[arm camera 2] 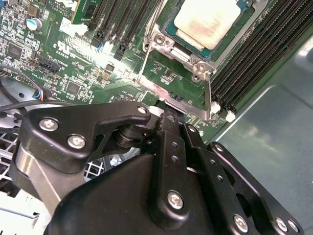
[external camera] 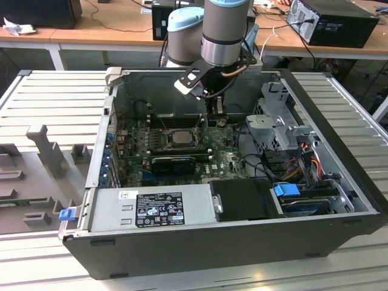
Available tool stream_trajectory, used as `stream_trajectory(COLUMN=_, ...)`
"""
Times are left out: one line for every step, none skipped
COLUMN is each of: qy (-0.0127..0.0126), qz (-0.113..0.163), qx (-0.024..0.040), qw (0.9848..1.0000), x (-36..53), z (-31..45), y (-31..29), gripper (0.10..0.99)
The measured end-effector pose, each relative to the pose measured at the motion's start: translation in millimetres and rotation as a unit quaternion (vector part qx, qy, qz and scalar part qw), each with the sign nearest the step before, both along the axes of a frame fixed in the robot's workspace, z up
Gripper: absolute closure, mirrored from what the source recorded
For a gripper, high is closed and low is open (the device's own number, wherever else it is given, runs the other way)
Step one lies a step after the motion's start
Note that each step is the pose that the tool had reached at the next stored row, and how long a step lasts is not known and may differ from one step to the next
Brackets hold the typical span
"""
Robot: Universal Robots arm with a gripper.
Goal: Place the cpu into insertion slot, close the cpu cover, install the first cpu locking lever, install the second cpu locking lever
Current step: 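Close the cpu cover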
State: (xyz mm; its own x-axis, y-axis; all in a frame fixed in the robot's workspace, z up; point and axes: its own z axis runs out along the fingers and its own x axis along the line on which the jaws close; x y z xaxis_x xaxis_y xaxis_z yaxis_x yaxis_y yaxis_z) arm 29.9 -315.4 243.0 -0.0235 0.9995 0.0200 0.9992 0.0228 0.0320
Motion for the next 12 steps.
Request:
stream_trajectory(qy=0.0000, qz=0.000, qx=0.0000, qw=1.0000, x=-0.3, z=0.0, y=0.0, gripper=0.980)
stream_trajectory(qy=0.0000, qz=0.000, qx=0.0000, qw=1.0000, x=-0.6, z=0.0, y=0.0, gripper=0.980)
stream_trajectory(qy=0.0000, qz=0.000, qx=0.0000, qw=1.0000, x=-0.8, z=0.0, y=0.0, gripper=0.980)
stream_trajectory(qy=0.0000, qz=0.000, qx=0.0000, qw=1.0000, x=-1.1, z=0.0, y=0.0, gripper=0.980)
stream_trajectory(qy=0.0000, qz=0.000, qx=0.0000, qw=1.0000, x=-1.4, z=0.0, y=0.0, gripper=0.980)
stream_trajectory(qy=0.0000, qz=0.000, qx=0.0000, qw=1.0000, x=-1.9, z=0.0, y=0.0, gripper=0.980)
stream_trajectory(qy=0.0000, qz=0.000, qx=0.0000, qw=1.0000, x=-2.2, z=0.0, y=0.0, gripper=0.980)
stream_trajectory(qy=0.0000, qz=0.000, qx=0.0000, qw=1.0000, x=-2.6, z=0.0, y=0.0, gripper=0.980)
stream_trajectory(qy=0.0000, qz=0.000, qx=0.0000, qw=1.0000, x=-3.0, z=0.0, y=0.0, gripper=0.980)
stream_trajectory(qy=0.0000, qz=0.000, qx=0.0000, qw=1.0000, x=-3.2, z=0.0, y=0.0, gripper=0.980)
stream_trajectory(qy=0.0000, qz=0.000, qx=0.0000, qw=1.0000, x=-3.4, z=0.0, y=0.0, gripper=0.980)
stream_trajectory(qy=0.0000, qz=0.000, qx=0.0000, qw=1.0000, x=-3.6, z=0.0, y=0.0, gripper=0.980)
